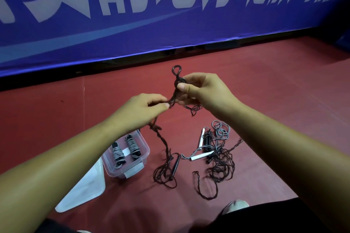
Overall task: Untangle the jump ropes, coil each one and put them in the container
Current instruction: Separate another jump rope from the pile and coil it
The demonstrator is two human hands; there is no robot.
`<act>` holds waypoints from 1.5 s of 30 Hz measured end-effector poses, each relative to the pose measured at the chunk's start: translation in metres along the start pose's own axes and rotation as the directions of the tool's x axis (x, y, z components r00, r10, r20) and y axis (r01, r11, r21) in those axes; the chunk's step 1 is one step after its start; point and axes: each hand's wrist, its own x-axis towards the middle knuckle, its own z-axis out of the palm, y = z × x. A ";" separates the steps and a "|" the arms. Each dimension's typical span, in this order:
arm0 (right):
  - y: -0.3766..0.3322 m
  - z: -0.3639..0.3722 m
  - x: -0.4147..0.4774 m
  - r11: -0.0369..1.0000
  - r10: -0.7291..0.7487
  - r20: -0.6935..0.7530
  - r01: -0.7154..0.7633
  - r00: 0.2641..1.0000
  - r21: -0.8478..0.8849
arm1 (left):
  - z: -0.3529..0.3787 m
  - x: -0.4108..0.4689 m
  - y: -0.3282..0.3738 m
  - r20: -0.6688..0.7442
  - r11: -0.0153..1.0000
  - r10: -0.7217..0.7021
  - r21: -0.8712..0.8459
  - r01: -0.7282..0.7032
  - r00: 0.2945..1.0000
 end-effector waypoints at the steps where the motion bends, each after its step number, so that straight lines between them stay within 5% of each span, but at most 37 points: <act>1: -0.001 0.001 0.000 1.000 0.002 -0.012 -0.002 1.000 -0.005 | 0.002 0.000 -0.001 -0.023 0.999 -0.006 0.046 0.007 1.000; 4: -0.004 0.004 -0.002 0.997 -0.003 0.022 0.005 1.000 -0.080 | 0.004 -0.001 0.000 -0.105 0.992 0.002 0.123 0.011 0.994; 11: -0.013 0.006 -0.006 0.984 0.016 0.096 0.001 0.995 -0.177 | -0.005 -0.007 0.005 -0.070 0.980 0.143 -0.129 -0.151 0.987; 15: -0.015 0.007 -0.007 0.989 0.019 0.143 0.002 0.990 -0.145 | -0.004 -0.005 0.004 -0.108 0.982 0.146 -0.102 -0.157 0.983; 22: -0.023 0.004 -0.009 0.911 -0.080 0.188 0.149 0.979 -0.384 | 0.002 -0.006 0.011 -0.091 0.981 0.190 0.058 -0.185 0.978; 26: -0.022 0.001 -0.008 0.941 -0.103 0.075 0.121 0.992 -0.316 | -0.002 0.002 0.007 -0.129 0.977 0.023 -0.205 -0.050 0.991; 31: -0.023 -0.008 -0.008 0.989 -0.072 0.057 0.079 0.996 -0.128 | -0.003 0.004 0.009 -0.109 0.754 -0.109 -0.656 0.011 0.988; 36: -0.030 -0.004 -0.014 0.999 0.015 0.151 -0.007 0.988 -0.050 | -0.009 0.003 0.004 -0.097 0.848 0.028 -0.525 -0.075 0.995; 41: -0.027 -0.001 -0.013 0.964 -0.015 0.137 0.050 0.991 -0.261 | -0.003 0.003 0.006 -0.111 0.860 0.006 -0.506 -0.062 0.994; 45: -0.022 -0.006 -0.012 0.990 0.142 0.182 -0.137 0.973 -0.038 | -0.007 0.003 0.008 -0.145 0.823 -0.026 -0.565 -0.061 0.989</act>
